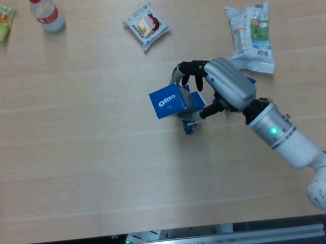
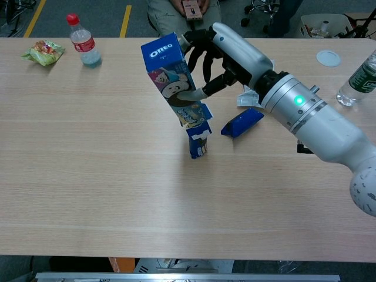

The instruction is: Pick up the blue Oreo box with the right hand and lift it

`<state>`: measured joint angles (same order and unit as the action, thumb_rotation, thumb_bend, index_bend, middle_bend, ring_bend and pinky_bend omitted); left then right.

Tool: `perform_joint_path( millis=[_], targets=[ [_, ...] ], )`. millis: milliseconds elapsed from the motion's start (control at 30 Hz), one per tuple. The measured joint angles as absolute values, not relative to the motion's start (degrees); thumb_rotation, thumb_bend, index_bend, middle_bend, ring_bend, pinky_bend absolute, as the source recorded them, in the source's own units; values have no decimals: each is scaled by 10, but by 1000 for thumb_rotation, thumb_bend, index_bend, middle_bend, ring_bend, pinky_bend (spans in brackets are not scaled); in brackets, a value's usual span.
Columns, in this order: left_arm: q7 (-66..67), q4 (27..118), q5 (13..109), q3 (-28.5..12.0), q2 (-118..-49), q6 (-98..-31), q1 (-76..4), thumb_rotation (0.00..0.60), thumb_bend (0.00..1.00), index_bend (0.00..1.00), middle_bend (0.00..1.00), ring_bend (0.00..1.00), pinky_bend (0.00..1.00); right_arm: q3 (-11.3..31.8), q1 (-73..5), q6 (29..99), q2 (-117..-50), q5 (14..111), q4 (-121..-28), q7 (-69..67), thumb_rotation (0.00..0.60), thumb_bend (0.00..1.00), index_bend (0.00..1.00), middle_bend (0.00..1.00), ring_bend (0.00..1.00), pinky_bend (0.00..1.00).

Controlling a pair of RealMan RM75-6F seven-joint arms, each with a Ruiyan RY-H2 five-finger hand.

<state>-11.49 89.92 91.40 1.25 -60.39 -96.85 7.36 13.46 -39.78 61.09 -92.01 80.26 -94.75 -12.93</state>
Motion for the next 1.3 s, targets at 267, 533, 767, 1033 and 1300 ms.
perform_joint_path(
  millis=[267,533,767,1033,1300],
  targets=[
    [-116,899,913,13,-604,-967,74,600,263,124,124,98,75,156,-400,627,-889,807,-977,-113,600,103,494,468,465,614],
    [-119,893,911,14,-608,-963,73,600,263,124,124,98,74,135,-397,609,-860,795,-960,-67,600,103,494,468,465,614],
    [-120,888,910,16,-614,-953,69,600,263,124,124,98,74,112,-397,580,-836,787,-923,-34,600,103,494,468,465,614],
    [-119,888,912,15,-617,-949,64,600,262,124,124,98,74,119,-421,553,-847,761,-887,14,600,102,494,468,465,588],
    [-121,887,908,16,-617,-950,67,600,263,124,124,98,74,135,-463,516,-881,707,-867,102,600,103,494,459,435,505]
  ],
)
